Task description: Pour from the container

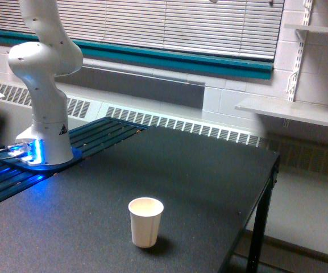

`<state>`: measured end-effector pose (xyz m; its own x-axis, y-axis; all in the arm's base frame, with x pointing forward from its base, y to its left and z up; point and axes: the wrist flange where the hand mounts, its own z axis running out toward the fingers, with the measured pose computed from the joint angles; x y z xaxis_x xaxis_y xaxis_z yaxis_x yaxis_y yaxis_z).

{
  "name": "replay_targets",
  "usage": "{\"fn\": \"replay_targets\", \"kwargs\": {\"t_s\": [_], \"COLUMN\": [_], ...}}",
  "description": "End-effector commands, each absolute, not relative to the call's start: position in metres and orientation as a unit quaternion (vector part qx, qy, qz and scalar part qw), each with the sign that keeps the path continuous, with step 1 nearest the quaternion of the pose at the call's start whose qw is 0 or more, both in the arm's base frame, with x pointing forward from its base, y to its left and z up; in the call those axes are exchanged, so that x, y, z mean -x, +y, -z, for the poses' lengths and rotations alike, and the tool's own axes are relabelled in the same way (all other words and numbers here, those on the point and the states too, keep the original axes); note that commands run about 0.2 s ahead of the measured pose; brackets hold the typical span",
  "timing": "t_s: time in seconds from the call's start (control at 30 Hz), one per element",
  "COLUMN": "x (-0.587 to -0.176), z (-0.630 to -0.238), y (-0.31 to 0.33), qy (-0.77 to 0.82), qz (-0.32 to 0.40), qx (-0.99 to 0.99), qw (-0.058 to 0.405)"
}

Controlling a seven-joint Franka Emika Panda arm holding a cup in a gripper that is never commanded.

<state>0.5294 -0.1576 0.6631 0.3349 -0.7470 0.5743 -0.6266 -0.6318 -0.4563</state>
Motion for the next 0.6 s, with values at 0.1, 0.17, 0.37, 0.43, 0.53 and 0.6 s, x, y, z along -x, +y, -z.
{"fn": "replay_targets", "kwargs": {"t_s": [0.1, 0.17, 0.37, 0.43, 0.53, 0.6], "x": [-0.534, -0.532, -0.535, -0.533, -0.526, -0.517], "z": [-0.564, -0.546, -0.469, -0.438, -0.391, -0.365], "y": [-0.204, -0.212, -0.212, -0.214, -0.218, -0.221], "qy": [0.468, 0.465, 0.436, 0.425, 0.416, 0.414], "qz": [0.319, 0.306, 0.251, 0.227, 0.189, 0.169], "qx": [0.824, 0.83, 0.861, 0.871, 0.882, 0.885], "qw": [-0.002, -0.022, -0.075, -0.092, -0.116, -0.129]}}
